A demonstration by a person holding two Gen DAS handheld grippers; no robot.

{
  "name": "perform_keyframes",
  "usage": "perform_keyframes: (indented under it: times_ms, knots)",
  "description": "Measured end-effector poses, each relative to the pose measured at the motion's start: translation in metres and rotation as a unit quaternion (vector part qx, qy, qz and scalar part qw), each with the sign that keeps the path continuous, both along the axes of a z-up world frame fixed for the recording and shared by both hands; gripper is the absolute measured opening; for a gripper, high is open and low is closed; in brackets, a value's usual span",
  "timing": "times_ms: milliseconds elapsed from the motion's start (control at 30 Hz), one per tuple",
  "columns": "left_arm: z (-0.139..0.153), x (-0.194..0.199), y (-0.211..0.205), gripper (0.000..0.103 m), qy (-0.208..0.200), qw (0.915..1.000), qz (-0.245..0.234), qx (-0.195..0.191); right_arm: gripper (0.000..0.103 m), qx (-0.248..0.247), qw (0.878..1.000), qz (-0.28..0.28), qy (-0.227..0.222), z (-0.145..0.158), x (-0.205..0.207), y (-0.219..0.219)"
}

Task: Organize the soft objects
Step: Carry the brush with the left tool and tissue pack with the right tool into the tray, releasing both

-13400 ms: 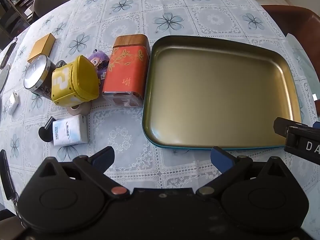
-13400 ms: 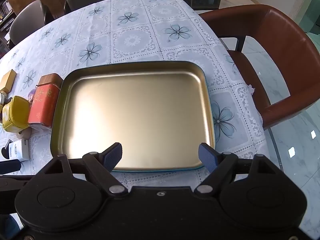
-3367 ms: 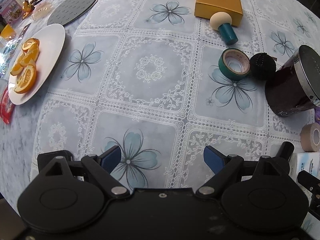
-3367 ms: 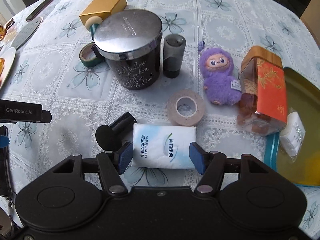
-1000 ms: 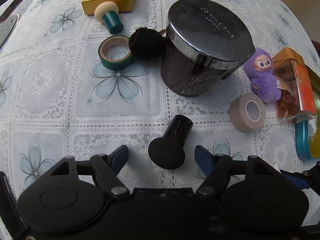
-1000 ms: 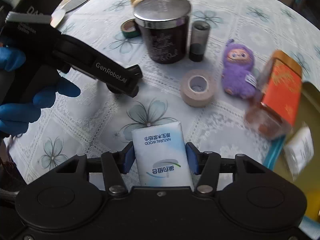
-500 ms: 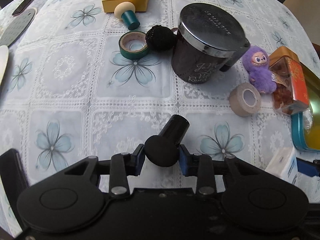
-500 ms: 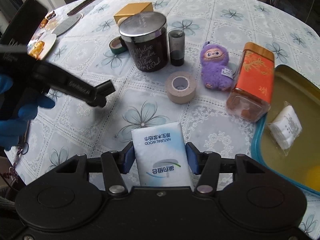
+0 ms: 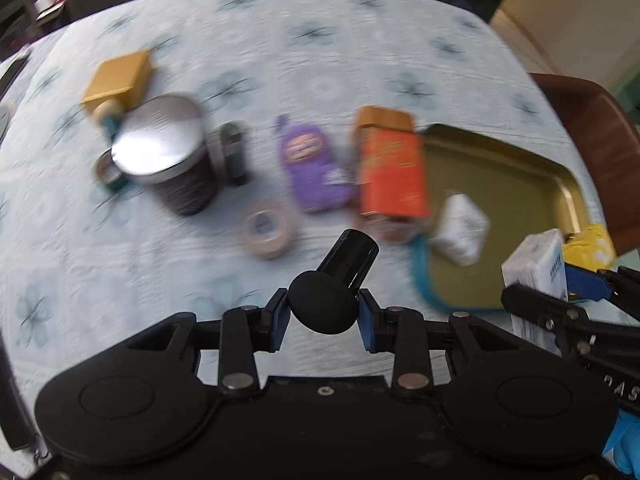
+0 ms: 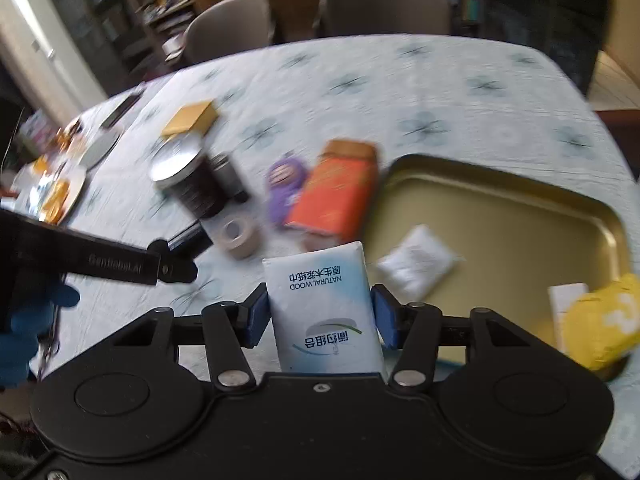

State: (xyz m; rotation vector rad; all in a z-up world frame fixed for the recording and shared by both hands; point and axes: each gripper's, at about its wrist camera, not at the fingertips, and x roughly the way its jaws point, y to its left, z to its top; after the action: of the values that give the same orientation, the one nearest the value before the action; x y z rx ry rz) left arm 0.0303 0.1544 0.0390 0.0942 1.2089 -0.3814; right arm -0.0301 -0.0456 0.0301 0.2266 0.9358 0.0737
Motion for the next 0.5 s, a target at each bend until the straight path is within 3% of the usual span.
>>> perform_keyframes:
  times_ms: [233,433,500]
  knots:
    - [0.007,-0.009,-0.098,0.032,-0.013,0.9989,-0.044,-0.011,0.053,0.012,0.996,-0.088,-0.029,0.014,-0.016,-0.083]
    - [0.004,-0.010,-0.150,0.035,-0.023,0.9987,-0.044,-0.002,0.053,0.024,0.993,-0.106,-0.040,0.016,-0.013,-0.120]
    - [0.005,-0.011,-0.157,0.052,-0.031,0.9989,-0.035,0.006,0.053,0.026,0.994,-0.098,-0.045,0.017,-0.012,-0.129]
